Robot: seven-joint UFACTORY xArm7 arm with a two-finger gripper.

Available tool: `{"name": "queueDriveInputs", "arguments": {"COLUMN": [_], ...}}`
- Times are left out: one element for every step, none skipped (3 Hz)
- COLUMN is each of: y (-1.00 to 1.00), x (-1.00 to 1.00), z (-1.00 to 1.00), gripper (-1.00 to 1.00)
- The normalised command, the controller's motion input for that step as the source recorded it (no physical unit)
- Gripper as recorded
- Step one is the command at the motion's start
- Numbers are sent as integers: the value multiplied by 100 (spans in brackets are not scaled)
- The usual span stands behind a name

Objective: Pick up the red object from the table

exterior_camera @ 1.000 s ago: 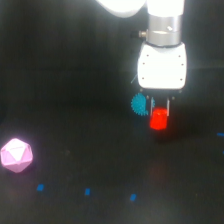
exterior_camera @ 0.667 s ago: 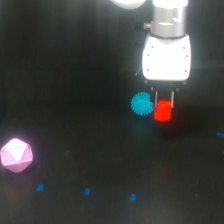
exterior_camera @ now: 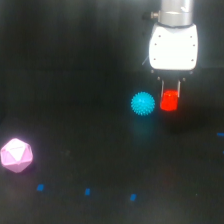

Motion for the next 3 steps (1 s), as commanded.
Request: {"name": "queueDriveInputs", "arguments": {"y": [40, 59, -7], "x": [-6, 6, 17], "z": [13, 100, 44], "gripper": [-92, -81, -100]}}
